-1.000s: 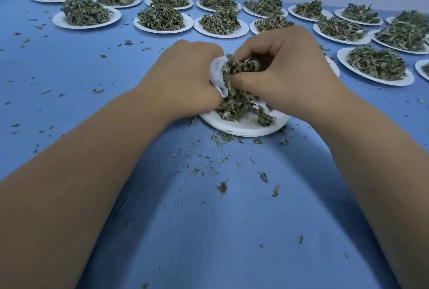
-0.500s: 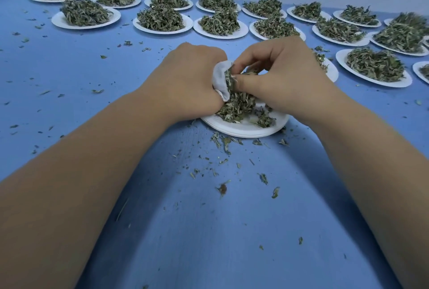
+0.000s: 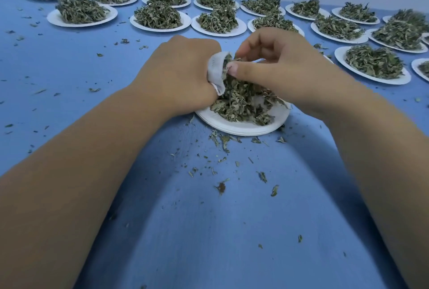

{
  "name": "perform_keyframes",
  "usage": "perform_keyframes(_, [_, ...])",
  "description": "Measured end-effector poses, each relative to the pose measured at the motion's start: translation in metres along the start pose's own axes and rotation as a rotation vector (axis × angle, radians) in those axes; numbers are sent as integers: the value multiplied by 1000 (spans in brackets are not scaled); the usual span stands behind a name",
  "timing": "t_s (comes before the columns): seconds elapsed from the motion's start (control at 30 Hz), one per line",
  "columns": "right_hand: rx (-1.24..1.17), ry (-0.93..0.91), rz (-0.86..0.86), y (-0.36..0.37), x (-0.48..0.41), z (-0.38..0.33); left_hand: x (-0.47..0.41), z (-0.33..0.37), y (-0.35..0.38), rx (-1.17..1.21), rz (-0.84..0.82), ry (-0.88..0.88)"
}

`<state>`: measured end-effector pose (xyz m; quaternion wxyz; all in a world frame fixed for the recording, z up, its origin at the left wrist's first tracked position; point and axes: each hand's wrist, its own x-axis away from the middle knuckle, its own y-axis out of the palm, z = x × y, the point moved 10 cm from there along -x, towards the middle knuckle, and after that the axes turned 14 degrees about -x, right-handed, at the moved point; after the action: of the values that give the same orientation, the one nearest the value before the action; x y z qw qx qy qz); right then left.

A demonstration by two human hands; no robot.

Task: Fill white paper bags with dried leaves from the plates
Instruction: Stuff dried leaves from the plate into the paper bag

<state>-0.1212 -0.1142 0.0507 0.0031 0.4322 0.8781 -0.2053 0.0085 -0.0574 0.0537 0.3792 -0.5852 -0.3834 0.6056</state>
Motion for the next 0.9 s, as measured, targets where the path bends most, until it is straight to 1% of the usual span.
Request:
perform_keyframes(0.07, [-57,43,-92,1,5,5,2,-4,-3,38,24,-35])
perform_keyframes(0.13, [-84,46,-117,1,8,7,3,-4,-4,47,16,-38])
perform_keyframes(0.23, [-86,-35,-30,-4,8,-2,4,-4,2,51,-34,-44])
perform_keyframes(0.37, [-14,-95,34,-1,8,-11,5,4,-2,9,0,-19])
perform_keyframes(0.47, [61,-153,55,8,7,-16,6,11,0,23,-14,1])
perform_keyframes(0.57, [57,-183,132,12,6,-20,4,15,2,46,-39,-1])
perform_keyframes(0.63, [1,-166,98,15,6,-19,2,12,2,39,-35,-13])
perform_keyframes(0.73, [-145,-94,-58,17,8,-13,3,0,-1,31,-11,-44])
perform_keyframes(0.8, [-204,-95,-79,11,10,-13,4,-5,-1,38,-2,-54])
perform_keyframes(0.83, [-187,-115,-67,10,11,-14,4,-5,-3,40,4,-59])
perform_keyframes(0.9, [-81,-152,-41,11,11,-17,5,-3,-4,55,4,-56])
